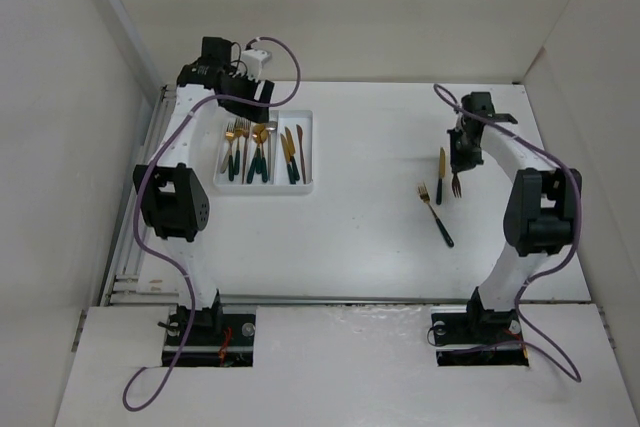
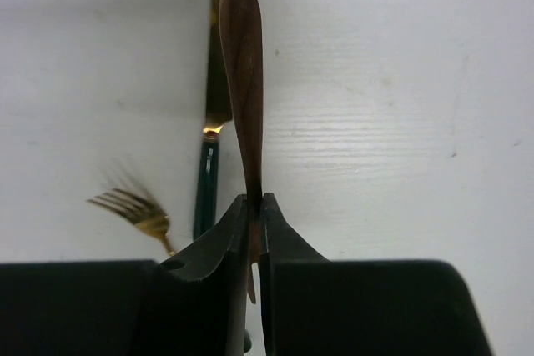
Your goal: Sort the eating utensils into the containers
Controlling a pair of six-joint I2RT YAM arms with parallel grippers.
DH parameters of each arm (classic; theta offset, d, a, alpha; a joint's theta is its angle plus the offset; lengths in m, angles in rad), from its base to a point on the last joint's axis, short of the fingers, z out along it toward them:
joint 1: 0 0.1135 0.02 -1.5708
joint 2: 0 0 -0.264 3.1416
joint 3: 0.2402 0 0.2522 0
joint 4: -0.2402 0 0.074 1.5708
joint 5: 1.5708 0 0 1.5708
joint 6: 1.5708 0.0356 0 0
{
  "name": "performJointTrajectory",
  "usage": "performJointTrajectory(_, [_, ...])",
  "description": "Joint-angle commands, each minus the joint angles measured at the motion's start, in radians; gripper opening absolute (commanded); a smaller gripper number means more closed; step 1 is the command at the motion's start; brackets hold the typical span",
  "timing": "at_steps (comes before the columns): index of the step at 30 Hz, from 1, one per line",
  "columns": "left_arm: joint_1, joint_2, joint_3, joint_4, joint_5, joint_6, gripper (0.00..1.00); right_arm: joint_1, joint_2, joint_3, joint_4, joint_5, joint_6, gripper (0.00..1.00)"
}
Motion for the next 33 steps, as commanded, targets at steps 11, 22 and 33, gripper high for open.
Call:
performJointTrajectory(11, [-0.179,-0.501,-0.42,0.273,-0.165,0.811,0.7,0.176,-0.156,0.191,-0.062,-0.519,0.001,0.0])
performJointTrajectory(22, [-0.331,-0.947,-1.057,0.82,-0.014,1.472,0.66,0.412,-0.147,0.315,-0.025,-0.885,0.102,0.0])
performJointTrajectory(33, [-0.456,-1.025,-1.126,0.758,0.005,1.632,0.66,0.607,-0.137,0.341,0.004,-0.845,0.194,0.0])
